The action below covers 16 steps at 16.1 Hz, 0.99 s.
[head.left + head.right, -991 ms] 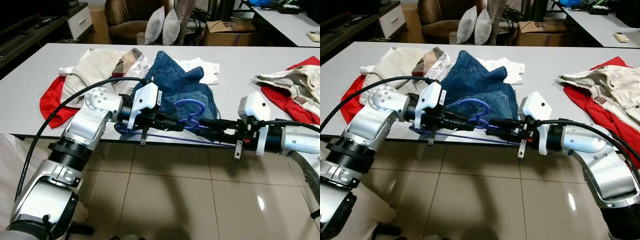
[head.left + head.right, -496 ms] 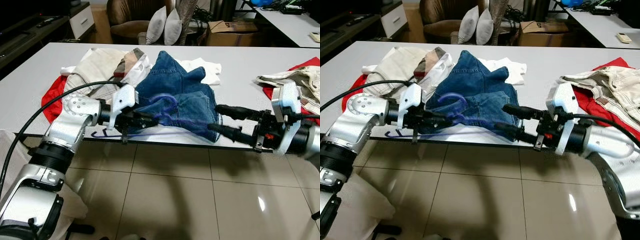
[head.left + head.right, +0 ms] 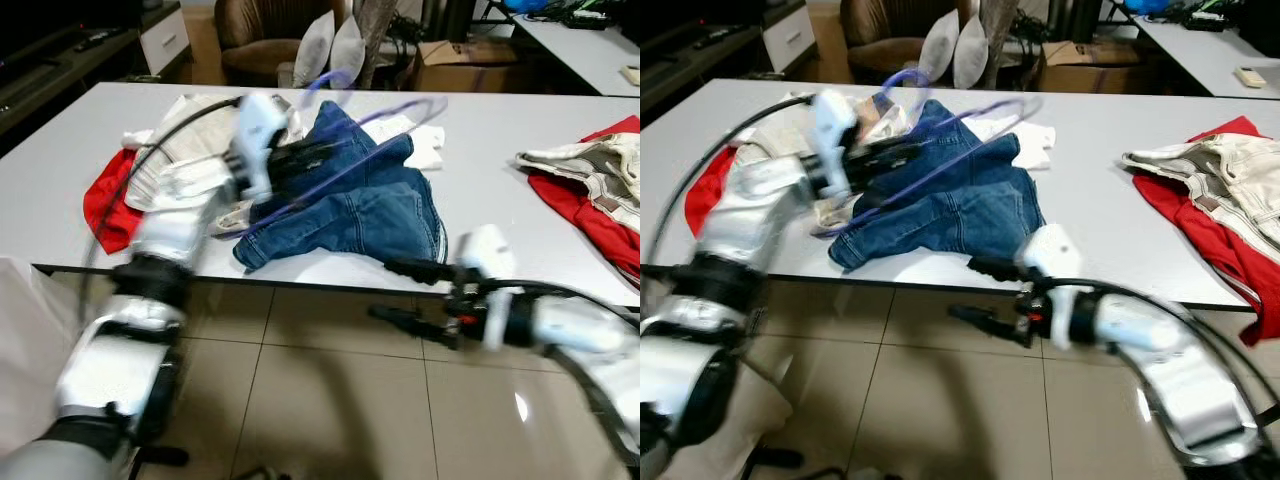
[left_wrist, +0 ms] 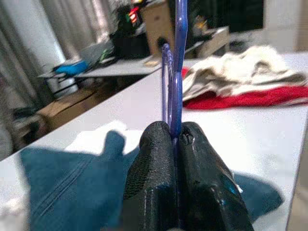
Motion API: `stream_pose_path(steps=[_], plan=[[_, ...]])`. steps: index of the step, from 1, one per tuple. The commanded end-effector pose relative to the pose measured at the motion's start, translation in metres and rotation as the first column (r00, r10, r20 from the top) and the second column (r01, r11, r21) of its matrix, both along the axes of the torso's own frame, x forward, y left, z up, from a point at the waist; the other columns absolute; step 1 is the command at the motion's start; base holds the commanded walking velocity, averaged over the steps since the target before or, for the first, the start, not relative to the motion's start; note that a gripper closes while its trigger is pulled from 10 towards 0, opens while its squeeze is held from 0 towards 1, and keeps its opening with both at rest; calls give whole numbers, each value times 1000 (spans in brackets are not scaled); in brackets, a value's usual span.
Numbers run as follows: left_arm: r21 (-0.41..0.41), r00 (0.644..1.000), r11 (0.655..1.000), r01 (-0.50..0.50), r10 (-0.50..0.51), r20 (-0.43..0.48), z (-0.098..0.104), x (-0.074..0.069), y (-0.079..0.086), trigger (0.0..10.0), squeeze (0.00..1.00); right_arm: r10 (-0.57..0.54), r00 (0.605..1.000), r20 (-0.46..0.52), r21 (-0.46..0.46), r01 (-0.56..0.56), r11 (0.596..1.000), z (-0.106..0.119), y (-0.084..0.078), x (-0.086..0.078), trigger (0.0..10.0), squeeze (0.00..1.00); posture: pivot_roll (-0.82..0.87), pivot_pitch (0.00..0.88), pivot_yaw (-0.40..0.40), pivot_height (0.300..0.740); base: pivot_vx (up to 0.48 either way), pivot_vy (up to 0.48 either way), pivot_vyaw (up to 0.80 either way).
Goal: Hang hanger
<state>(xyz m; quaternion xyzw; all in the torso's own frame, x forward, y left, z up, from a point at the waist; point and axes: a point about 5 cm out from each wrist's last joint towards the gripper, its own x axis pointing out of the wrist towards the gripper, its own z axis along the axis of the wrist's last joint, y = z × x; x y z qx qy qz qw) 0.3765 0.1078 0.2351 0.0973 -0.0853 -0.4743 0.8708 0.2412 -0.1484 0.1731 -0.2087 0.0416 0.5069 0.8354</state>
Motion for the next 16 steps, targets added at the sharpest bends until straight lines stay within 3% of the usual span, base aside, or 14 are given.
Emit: stream_pose_path(steps=[1, 5, 9, 12, 15, 16], plan=[[-14, 998, 998, 57, -56, 25, 7, -3, -13, 0, 0, -24, 999, 38, -50, 26, 998, -3, 3, 7, 10000, 0, -104, 0, 72, 740, 0, 0, 0], [-25, 956, 956, 293, -293, 12, -2, -22, -62, 0, 0, 7, 998, 63, -206, 6, 979, -19, 13, 21, 10000, 0, -108, 0, 78, 740, 0, 0, 0], [-46, 931, 930, 364, -364, 0, -11, -31, -87, 0, 0, 85, 992, 96, -222, -61, 973, -18, 30, 22, 10000, 0, -111, 0, 84, 740, 0, 0, 0], [-77, 901, 900, 430, -433, -33, -23, -39, -93, 0, 0, 110, 986, 126, -199, -84, 977, -11, 36, 23, 10000, 0, -118, 0, 93, 740, 0, 0, 0], [-157, 843, 839, 522, -535, -56, -25, -48, -95, 0, 0, 113, 983, 141, -169, -89, 982, -5, 37, 23, 10000, 0, -119, 0, 96, 740, 0, 0, 0], [-181, 802, 799, 573, -592, -77, -26, -53, -94, 0, 0, 108, 984, 144, -163, -84, 983, -4, 36, 24, 10000, 0, -118, 0, 95, 740, 0, 0, 0]])
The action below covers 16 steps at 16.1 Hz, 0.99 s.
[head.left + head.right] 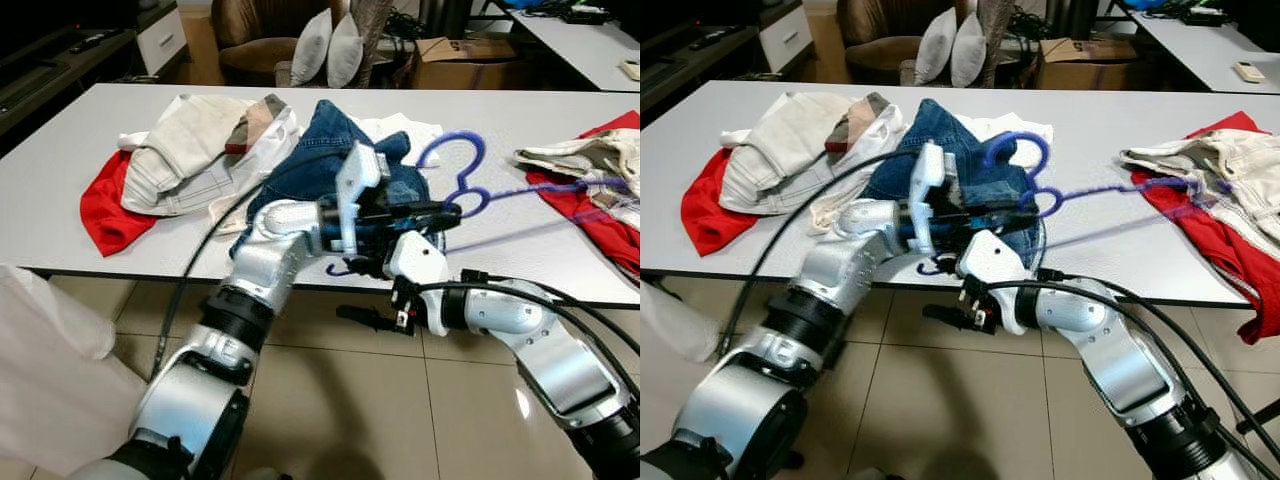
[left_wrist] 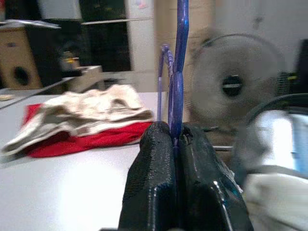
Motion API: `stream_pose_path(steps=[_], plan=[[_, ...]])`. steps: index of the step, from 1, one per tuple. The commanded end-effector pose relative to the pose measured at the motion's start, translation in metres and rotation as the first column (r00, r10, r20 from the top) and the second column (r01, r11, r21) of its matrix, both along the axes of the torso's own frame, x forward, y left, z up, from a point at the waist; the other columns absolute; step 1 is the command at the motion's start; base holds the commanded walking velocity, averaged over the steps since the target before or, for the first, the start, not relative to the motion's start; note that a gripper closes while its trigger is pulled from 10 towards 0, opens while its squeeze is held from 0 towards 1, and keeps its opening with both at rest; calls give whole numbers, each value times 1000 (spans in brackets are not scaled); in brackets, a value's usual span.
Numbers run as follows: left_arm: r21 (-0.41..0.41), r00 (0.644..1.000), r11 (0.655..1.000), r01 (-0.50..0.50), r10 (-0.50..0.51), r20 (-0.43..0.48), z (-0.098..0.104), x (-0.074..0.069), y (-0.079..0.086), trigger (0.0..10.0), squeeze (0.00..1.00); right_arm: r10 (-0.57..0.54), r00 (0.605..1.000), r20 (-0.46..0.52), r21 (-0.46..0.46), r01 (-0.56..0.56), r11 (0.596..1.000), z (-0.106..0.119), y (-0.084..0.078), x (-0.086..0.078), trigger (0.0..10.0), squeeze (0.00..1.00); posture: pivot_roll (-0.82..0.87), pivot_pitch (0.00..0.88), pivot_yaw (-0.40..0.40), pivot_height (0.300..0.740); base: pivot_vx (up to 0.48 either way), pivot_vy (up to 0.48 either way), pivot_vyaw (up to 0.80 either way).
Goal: Hang hanger
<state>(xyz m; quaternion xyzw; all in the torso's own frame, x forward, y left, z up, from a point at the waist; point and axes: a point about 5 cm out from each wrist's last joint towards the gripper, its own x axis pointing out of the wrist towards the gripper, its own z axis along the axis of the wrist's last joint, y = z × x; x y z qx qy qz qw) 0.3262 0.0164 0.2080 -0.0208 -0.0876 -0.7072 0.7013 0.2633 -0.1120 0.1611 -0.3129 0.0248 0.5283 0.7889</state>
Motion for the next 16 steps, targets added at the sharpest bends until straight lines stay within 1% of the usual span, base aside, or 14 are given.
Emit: stream_pose_path(steps=[1, 2, 6, 9, 15, 16], plan=[[-6, 998, 998, 57, -57, -10, -1, -6, -2, 0, 0, 1, 999, 32, 19, -1, 1000, 8, -1, 2, 10000, 0, -118, 0, 96, 740, 0, 0, 0], [4, 996, 996, 89, -89, -14, -3, -9, -1, 0, 0, -3, 999, 32, 19, 2, 1000, 8, -3, 2, 10000, 0, -118, 0, 97, 740, 0, 0, 0], [-34, 990, 990, 138, -139, -34, 2, -15, 4, 0, 0, -35, 999, 27, 16, 35, 999, 6, -11, 7, 10000, 0, -112, 0, 93, 740, 0, 0, 0], [-24, 987, 988, 156, -156, -38, 1, -18, 7, 0, 0, -49, 998, 28, 17, 48, 999, 6, -14, 10, 10000, 0, -110, 0, 92, 740, 0, 0, 0], [-10, 988, 989, 149, -150, -43, 1, -19, 10, 0, 0, -64, 998, 30, 15, 63, 998, 5, -19, 12, 10000, 0, -113, 0, 93, 740, 0, 0, 0], [-9, 991, 992, 128, -128, -37, 1, -17, 10, 0, 0, -65, 997, 31, 14, 64, 998, 5, -19, 12, 10000, 0, -113, 0, 93, 740, 0, 0, 0]])
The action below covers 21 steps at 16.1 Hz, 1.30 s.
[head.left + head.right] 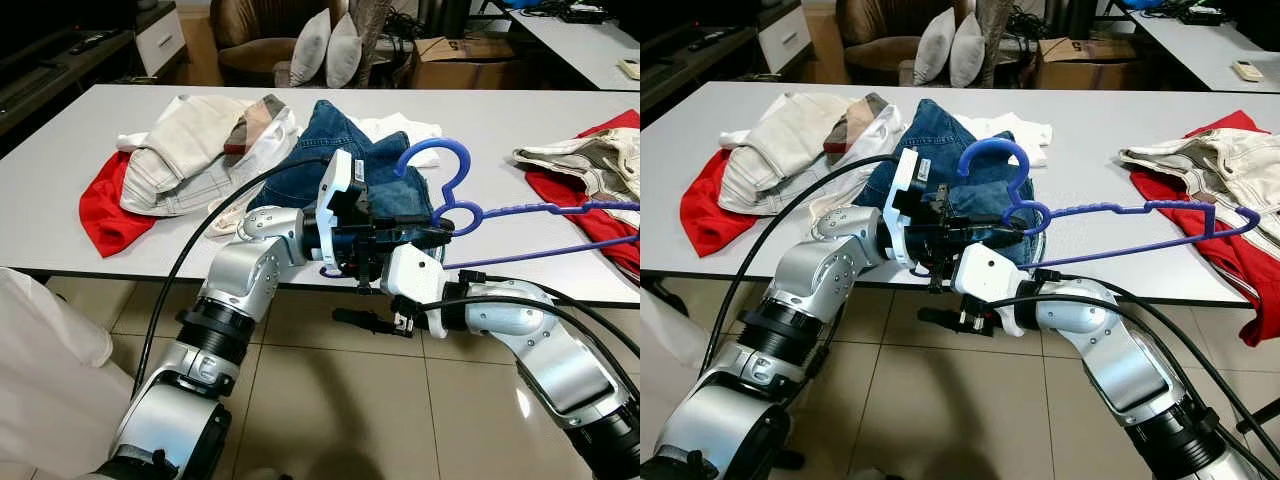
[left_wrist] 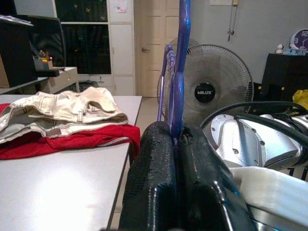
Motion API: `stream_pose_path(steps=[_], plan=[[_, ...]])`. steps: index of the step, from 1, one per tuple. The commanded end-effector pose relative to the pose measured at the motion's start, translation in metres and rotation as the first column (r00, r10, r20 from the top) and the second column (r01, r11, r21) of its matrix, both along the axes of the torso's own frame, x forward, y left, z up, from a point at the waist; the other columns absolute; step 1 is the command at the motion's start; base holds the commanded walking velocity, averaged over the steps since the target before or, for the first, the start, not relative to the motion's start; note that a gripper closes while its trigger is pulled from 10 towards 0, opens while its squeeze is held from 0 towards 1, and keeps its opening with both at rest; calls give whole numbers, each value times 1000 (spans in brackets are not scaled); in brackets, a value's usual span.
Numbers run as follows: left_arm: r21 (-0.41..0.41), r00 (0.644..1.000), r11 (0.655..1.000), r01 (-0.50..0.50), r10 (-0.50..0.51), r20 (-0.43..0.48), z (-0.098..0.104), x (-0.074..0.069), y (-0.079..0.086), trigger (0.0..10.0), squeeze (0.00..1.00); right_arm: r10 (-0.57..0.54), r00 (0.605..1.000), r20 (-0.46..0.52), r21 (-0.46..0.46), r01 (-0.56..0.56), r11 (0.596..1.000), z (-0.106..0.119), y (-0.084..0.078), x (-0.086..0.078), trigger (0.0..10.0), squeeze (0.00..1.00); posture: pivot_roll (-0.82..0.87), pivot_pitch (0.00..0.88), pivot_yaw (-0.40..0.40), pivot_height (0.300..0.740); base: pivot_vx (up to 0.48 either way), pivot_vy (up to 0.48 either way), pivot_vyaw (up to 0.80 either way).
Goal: Hang hanger
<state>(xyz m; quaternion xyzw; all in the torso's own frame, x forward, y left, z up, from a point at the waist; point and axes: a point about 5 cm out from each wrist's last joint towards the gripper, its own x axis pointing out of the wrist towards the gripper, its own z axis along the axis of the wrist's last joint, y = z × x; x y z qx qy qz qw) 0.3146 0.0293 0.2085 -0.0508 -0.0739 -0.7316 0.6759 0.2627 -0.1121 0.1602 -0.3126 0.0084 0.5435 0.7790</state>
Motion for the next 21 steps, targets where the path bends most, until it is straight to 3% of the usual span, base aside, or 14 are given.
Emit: stream_pose_path(steps=[1, 2, 3, 4, 7, 9, 10, 12, 13, 15, 17, 18, 19, 21], plan=[[-29, 997, 997, -76, 77, 31, 7, 6, -4, 0, 0, -109, 994, 15, 6, 109, 994, 6, -19, 12, 10000, 0, -116, 0, 95, 740, 0, 0, 0], [-45, 984, 983, -176, 177, 33, 12, 15, -5, 0, 0, -109, 994, 13, 13, 109, 994, 6, -18, 11, 10000, 0, -114, 0, 93, 740, 0, 0, 0], [-70, 931, 929, -363, 365, 23, 27, 35, -2, 0, 0, -108, 994, -7, 45, 108, 993, 5, -17, 6, 10000, 0, -114, 0, 93, 740, 0, 0, 0], [-96, 896, 892, -442, 444, -2, 38, 45, 3, 0, 0, -109, 994, -29, 68, 111, 991, 2, -17, 0, 10000, 0, -111, 0, 85, 740, 0, 0, 0], [-83, 839, 837, -541, 543, 7, 40, 56, 22, 0, 0, -155, 986, -58, 80, 160, 984, -5, -26, -13, 10000, 0, -115, 0, 96, 740, 0, 0, 0], [-13, 745, 748, -664, 663, 72, 32, 64, 49, 0, 0, -306, 952, -24, 83, 307, 948, -6, -40, -15, 10000, 0, -120, 0, 105, 740, 0, 0, 0], [42, 683, 685, -727, 715, 153, 27, 62, 71, 0, 0, -477, 879, 15, 110, 472, 875, -7, -53, -10, 10000, 0, -119, 0, 103, 740, 0, 0, 0], [78, 623, 620, -781, 761, 184, 19, 50, 98, 0, 0, -685, 728, 19, 220, 665, 714, -8, -67, -2, 10000, 0, -106, 0, 85, 740, 0, 0, 0], [82, 596, 591, -802, 784, 174, 17, 46, 106, 0, 0, -725, 689, 21, 237, 701, 673, -9, -70, -1, 10000, 0, -100, 0, 74, 740, 0, 0, 0], [135, 479, 469, -873, 876, 54, -11, 23, 131, 0, 0, -833, 549, -72, 346, 797, 495, -14, -73, 2, 10000, 0, -90, 0, 45, 740, 0, 0, 0], [182, 436, 420, -889, 898, 57, -33, 10, 132, 0, 0, -849, 499, -175, 381, 829, 409, -21, -69, 2, 10000, 0, -84, 0, 37, 740, 0, 0, 0], [197, 412, 392, -899, 908, 75, -44, 2, 131, 2549, 0, -859, 462, -219, 384, 851, 360, -24, -68, 1, 10000, 0, -79, 0, 30, 740, 0, 0, 0], [222, 368, 345, -912, 927, 69, -58, -7, 129, 10000, 0, -854, 437, -283, 398, 863, 310, -26, -67, 1, 10000, 0, -72, 0, 20, 740, 0, 0, 0], [248, 334, 315, -916, 941, 42, -65, -10, 129, 10000, 0, -840, 442, -315, 419, 859, 294, -25, -65, 1, 10000, 0, -72, 0, 20, 740, 0, 0, 0]])
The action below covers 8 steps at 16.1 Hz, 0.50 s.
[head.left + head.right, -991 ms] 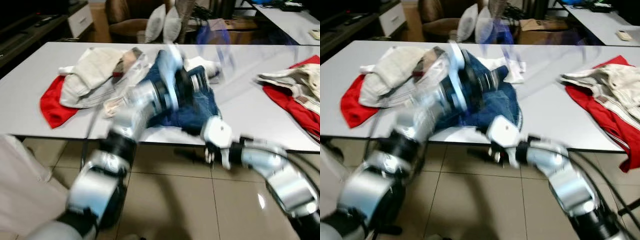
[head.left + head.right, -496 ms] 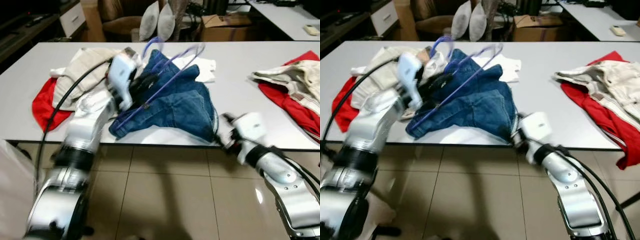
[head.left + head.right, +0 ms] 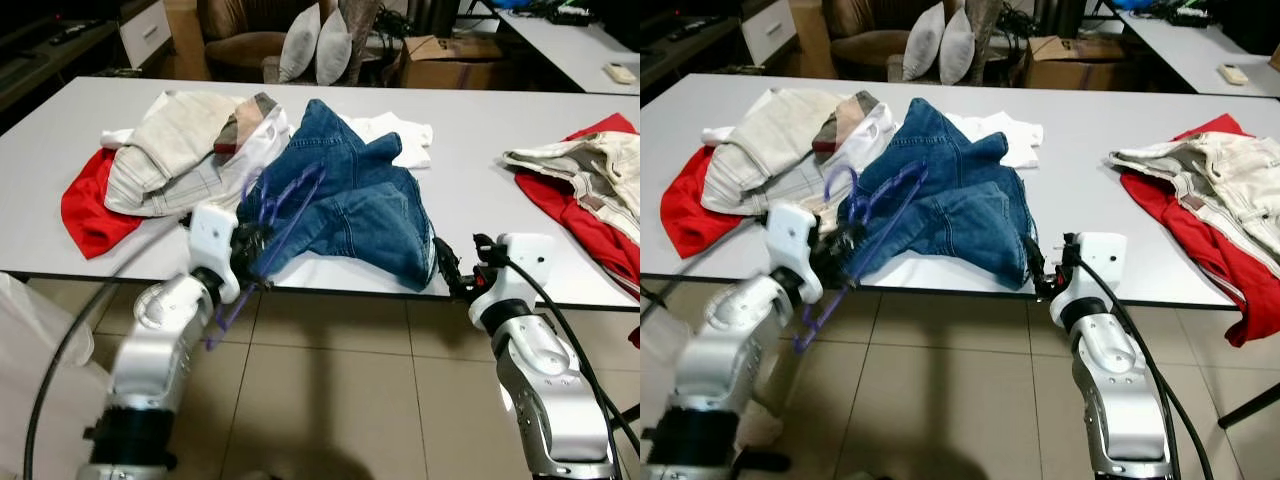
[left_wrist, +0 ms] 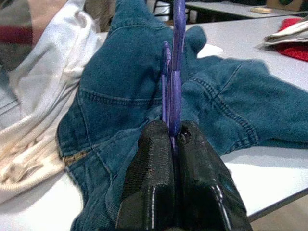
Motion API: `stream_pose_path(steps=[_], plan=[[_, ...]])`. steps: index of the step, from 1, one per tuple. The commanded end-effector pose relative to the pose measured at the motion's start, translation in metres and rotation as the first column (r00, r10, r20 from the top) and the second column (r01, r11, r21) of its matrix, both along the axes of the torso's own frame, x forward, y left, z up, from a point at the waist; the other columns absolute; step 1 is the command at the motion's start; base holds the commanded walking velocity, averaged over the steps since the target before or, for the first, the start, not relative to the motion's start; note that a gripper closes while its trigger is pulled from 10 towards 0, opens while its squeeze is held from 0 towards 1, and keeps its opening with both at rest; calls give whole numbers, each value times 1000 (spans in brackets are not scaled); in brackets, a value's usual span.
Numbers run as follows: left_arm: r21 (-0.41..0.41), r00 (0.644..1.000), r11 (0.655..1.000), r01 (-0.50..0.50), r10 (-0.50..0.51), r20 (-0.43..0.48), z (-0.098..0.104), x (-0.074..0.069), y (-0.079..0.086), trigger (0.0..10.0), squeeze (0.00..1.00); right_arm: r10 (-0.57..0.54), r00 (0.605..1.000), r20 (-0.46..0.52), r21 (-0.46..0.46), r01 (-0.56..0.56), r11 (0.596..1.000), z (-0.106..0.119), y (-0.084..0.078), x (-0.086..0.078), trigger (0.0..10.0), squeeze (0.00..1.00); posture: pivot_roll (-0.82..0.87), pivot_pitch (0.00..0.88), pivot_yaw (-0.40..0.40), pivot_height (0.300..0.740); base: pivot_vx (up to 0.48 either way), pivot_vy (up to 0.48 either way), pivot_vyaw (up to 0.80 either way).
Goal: Hang hanger
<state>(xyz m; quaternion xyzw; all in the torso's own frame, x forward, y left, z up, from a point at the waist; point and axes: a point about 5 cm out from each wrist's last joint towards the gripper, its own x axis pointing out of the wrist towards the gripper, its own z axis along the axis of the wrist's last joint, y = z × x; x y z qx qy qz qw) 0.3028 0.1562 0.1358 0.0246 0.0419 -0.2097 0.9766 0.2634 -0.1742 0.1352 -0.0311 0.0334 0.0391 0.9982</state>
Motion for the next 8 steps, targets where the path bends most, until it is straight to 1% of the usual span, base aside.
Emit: stream_pose_path(steps=[1, 2, 4, 5, 8], plan=[[-3, 998, 999, -49, 49, 32, 7, 0, 0, 10000, 0, -30, 999, 25, 16, 30, 999, 3, -4, 3, 10000, 0, -76, 0, 9, 740, 0, 0, 0], [-28, 996, 996, -86, 87, 35, 6, 0, -1, 10000, 0, -31, 998, 56, -10, 32, 999, 6, -5, 6, 10000, 0, -87, 0, 14, 740, 0, 0, 0], [-17, 994, 994, -108, 108, 33, 4, 1, -2, 10000, 0, 0, 998, 58, -42, 2, 999, 8, -4, 5, 10000, 0, -105, 0, 23, 740, 0, -480, 0], [1, 993, 994, -111, 111, 41, 4, 2, -5, 10000, 0, 20, 998, 62, -52, -17, 999, 10, -3, 4, 10000, 0, -105, 0, 23, 740, 0, -480, 0], [46, 994, 994, -96, 94, 56, 6, 2, -8, 10000, 0, 65, 997, 52, -82, -60, 995, 12, -2, 4, 10000, 0, -102, 0, 23, 740, 0, -480, 0]])
